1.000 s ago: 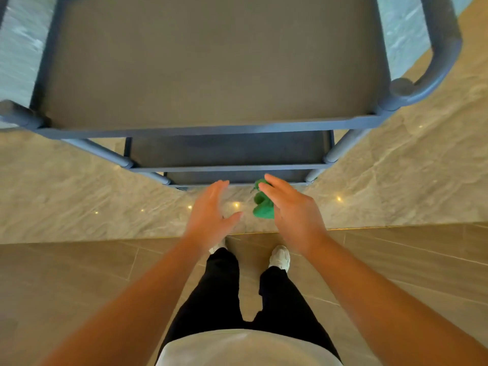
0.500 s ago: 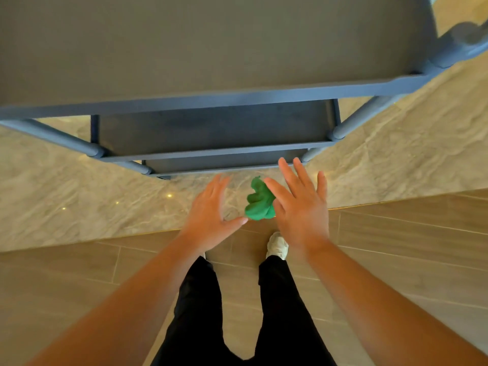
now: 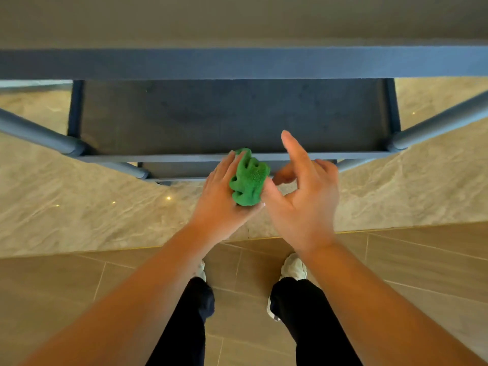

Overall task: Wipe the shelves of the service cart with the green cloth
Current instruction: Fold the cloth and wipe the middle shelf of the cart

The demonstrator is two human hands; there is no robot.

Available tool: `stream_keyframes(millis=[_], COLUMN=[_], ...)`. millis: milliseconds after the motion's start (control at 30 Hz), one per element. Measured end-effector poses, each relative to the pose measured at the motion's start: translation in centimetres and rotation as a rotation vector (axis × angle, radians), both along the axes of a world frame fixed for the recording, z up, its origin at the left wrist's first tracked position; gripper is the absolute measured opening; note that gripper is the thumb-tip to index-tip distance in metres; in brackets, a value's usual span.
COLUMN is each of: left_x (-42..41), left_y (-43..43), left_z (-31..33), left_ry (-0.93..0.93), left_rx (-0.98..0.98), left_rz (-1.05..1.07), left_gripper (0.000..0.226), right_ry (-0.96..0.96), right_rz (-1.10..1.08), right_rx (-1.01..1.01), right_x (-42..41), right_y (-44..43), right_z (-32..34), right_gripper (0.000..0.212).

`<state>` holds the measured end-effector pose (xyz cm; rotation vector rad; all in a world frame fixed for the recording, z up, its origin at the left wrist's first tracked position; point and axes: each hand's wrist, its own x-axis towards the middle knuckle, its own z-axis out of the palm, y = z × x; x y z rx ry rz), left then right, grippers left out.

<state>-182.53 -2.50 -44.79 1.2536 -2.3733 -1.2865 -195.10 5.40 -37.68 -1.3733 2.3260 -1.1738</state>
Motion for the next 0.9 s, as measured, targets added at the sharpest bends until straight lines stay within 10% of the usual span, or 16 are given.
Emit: stream_keyframes(millis=[333, 533, 900], left_x=[-1.9, -4.8, -5.8], left_y=[-4.5, -11.1, -22.1], left_z=[-4.7, -7.8, -12.3], left_ry=[0.461, 0.537, -0.12], left_rx=[0.149, -0.033, -0.528], left_rz=[0.126, 0.186, 0.158], left_gripper=[0.042, 0.023, 0.065], right_ry=[-0.466, -0.279, 0.195], right_rz=[0.133, 0.012, 0.113], right_rx=[-0.222, -0.24, 0.358], right_x=[-1.8, -6.5, -11.2], right_y=[-5.2, -11.4, -20.2], right_z=[-8.1, -12.0, -16.4], right_gripper=[0.042, 0.042, 0.07])
